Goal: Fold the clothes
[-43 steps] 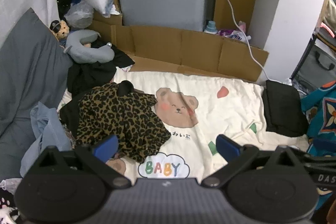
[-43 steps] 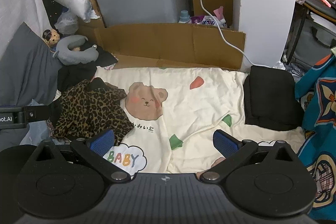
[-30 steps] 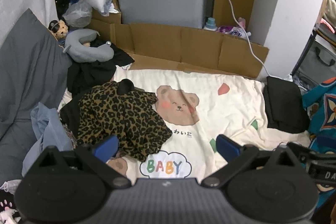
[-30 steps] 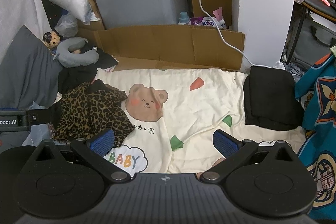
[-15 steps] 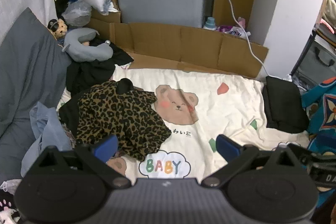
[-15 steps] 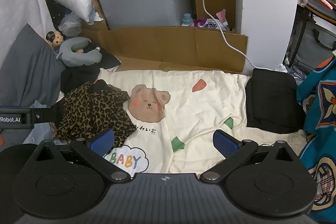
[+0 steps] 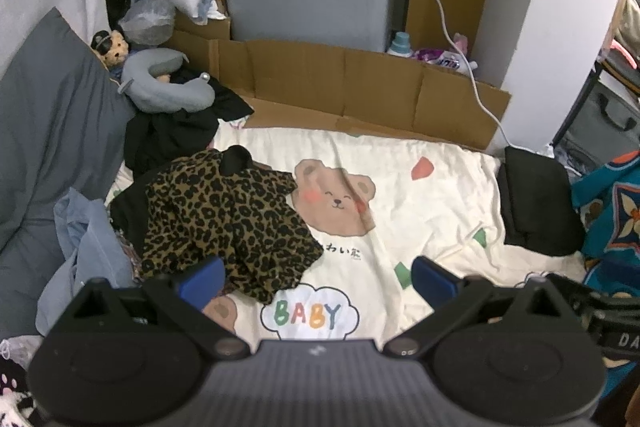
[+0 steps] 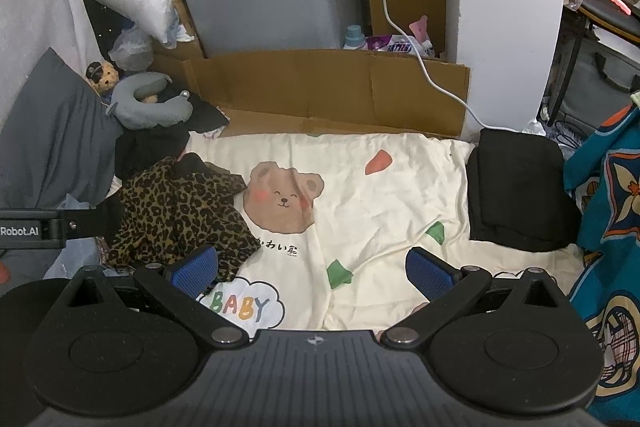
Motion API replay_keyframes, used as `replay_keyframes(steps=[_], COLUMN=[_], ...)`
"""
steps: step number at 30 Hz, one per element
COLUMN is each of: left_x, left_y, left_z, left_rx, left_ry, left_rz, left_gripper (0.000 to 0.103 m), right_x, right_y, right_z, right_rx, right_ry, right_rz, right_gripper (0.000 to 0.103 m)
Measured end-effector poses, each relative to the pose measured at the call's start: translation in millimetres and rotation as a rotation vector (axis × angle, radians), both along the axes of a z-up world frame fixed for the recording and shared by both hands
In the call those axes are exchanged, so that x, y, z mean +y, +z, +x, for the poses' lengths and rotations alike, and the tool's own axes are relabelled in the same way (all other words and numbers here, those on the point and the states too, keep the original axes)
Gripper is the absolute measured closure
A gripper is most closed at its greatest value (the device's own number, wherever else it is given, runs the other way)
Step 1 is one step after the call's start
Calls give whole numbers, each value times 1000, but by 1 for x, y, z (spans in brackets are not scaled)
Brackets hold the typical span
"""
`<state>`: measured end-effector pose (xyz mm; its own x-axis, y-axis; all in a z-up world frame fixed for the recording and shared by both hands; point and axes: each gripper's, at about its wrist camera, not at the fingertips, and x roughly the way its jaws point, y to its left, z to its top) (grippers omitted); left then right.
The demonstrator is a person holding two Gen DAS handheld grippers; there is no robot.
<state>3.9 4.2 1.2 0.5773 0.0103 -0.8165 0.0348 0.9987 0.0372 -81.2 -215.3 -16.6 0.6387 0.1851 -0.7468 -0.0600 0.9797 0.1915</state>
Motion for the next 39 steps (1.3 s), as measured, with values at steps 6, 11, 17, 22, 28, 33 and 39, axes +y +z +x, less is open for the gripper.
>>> replay_keyframes(steps=[6,11,17,22,28,33,39], left_x=[-1,1,0,-3,-6,-3,-4], left_y=[1,1,3,2,3,2,2], left_z=[0,-1,-1,-2,-3,-1,-3], left_rx=[9,23,11,11,3,17,10], left_ry=[8,9,-3,-10,-15,-13,-18], left_rz=[-6,-26,-14,-10,11,-14,-6], left_gripper=[2,2,2,2,2,2,2], right_x=[-2,-5,-14,-21,-25,-21,-17], right_y=[7,17,30,40,49,46,43], right_z=[-1,-1,1,2,0,-1,-2], right_rx=[18,14,5,-32,-101,-122,-135], right_ry=[0,19,49,48,56,36,27], right_rz=[6,-17,-36,-29,14,-31,-57], right_gripper=[0,0,0,0,0,0,0])
